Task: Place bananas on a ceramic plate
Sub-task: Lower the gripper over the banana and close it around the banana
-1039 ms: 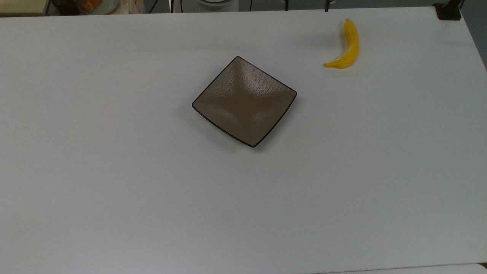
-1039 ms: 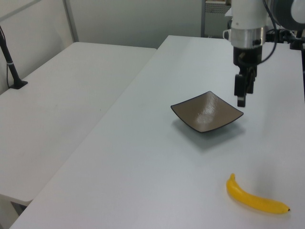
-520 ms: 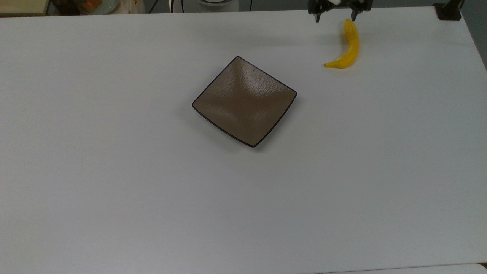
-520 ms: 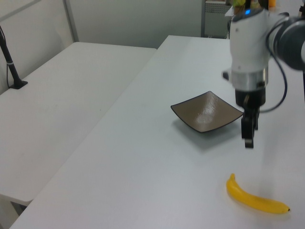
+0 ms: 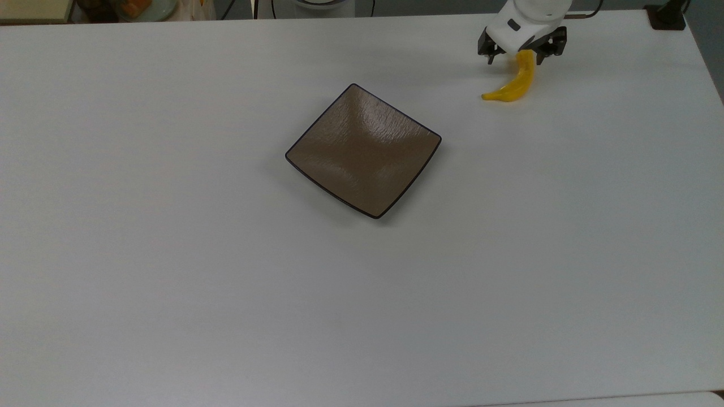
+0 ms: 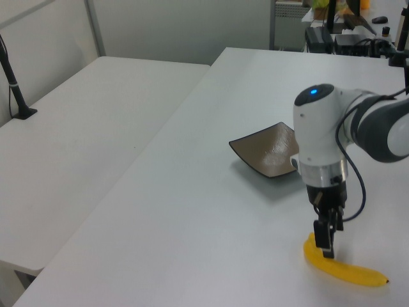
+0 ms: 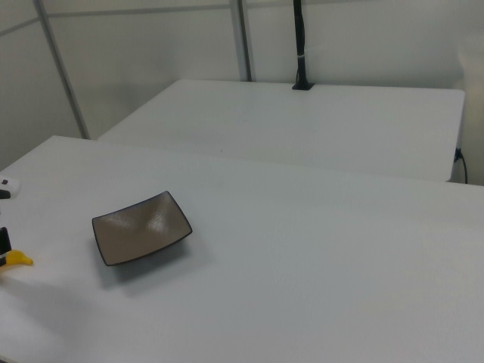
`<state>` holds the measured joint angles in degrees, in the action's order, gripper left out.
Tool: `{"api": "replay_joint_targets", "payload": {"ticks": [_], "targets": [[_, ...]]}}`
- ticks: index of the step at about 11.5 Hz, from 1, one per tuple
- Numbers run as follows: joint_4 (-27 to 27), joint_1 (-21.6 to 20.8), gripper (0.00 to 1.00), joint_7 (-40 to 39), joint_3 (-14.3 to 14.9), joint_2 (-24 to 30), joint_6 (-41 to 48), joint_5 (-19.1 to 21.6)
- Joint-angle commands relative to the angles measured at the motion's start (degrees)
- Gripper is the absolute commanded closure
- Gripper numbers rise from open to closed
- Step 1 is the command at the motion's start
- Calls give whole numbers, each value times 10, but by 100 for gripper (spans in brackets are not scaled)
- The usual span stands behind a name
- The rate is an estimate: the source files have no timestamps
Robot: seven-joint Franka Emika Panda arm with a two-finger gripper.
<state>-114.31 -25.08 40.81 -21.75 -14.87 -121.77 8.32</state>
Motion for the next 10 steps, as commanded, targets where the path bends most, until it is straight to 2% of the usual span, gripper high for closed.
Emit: {"api": "replay_joint_targets", "payload": {"ticks": [1,4,5,6,7,8,10], "targets": [[15,-18,0,53,-9,-35,-16,-2],[22,-17,3,56,-10,-54,-46,-2],[22,-17,32,53,-11,-61,-47,-5],[22,-17,56,49,-16,-63,-47,-19],[22,-16,72,46,-19,-63,-47,-41],[22,-16,76,40,-19,-62,-44,-48],[23,-10,76,25,-19,-59,-39,-48]]}}
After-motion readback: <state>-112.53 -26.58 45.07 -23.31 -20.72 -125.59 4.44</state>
